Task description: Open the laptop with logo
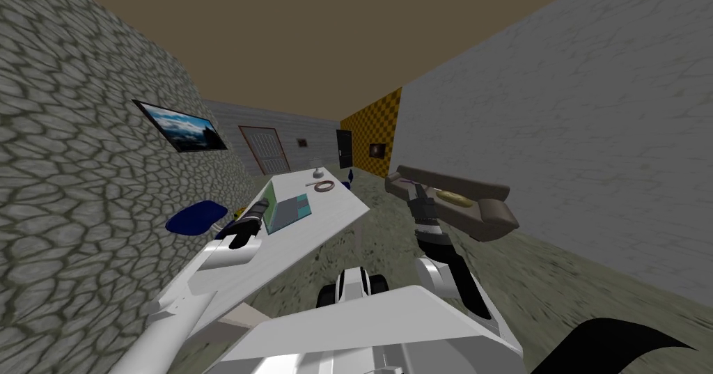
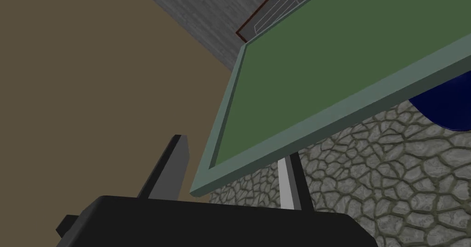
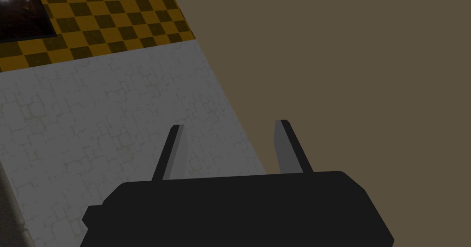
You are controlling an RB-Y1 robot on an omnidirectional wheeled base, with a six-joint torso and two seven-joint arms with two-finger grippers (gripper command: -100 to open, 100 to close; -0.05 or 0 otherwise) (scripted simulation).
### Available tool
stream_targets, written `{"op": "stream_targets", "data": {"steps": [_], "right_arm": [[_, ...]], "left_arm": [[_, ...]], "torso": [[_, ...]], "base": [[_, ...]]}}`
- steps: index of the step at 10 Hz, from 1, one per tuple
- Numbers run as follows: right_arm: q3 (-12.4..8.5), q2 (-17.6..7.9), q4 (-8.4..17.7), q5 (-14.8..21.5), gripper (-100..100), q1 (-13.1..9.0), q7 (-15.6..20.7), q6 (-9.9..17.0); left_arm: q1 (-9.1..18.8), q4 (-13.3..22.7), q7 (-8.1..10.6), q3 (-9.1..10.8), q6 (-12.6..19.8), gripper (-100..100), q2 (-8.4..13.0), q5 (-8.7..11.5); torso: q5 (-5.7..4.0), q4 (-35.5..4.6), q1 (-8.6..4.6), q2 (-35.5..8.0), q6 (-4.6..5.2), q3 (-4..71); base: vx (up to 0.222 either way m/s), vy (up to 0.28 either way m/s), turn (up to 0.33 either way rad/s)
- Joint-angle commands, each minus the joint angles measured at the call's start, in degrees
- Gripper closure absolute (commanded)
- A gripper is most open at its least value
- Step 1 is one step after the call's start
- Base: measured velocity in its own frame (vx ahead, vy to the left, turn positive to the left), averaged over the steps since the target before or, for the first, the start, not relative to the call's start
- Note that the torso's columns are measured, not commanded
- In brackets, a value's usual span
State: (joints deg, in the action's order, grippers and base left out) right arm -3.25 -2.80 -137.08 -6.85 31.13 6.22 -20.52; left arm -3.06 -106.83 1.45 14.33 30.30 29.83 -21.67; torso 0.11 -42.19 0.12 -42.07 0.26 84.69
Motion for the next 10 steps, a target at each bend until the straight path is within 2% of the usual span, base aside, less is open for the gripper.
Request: {"op": "stream_targets", "data": {"steps": [1, 8, 9, 10], "right_arm": [[0.0, 0.0, 0.0, 0.0, 0, 0.0, 0.0, 0.0], [0.0, 0.0, 0.0, 0.0, 0, 0.0, 0.0, 0.0], [0.0, 0.0, 0.0, 0.0, 0, 0.01, 0.0, 0.0], [0.0, 0.0, 0.0, 0.0, 0, 0.0, 0.0, 0.0]], "left_arm": [[-1.19, 2.23, -2.42, -1.03, -2.09, 100, 0.32, -4.38], [-3.95, 7.45, -8.06, -3.45, -6.97, 100, 1.05, -14.6], [-3.7, 6.26, -7.64, -2.86, -6.32, 100, 1.4, -13.67], [-3.53, 7.16, -8.47, -3.34, -7.19, 100, -0.43, -16.77]], "torso": [[0.12, 0.07, 0.06, -0.04, -0.14, -0.07], [0.32, 0.22, 0.25, 0.12, -0.21, 0.01], [0.33, 0.23, 0.18, 0.09, -0.18, 0.0], [0.17, 0.03, 0.29, -0.11, -0.22, -0.09]], "base": [[0.093, -0.102, -0.005], [0.071, -0.097, -0.005], [0.028, -0.053, 0.006], [0.016, -0.011, 0.035]]}}
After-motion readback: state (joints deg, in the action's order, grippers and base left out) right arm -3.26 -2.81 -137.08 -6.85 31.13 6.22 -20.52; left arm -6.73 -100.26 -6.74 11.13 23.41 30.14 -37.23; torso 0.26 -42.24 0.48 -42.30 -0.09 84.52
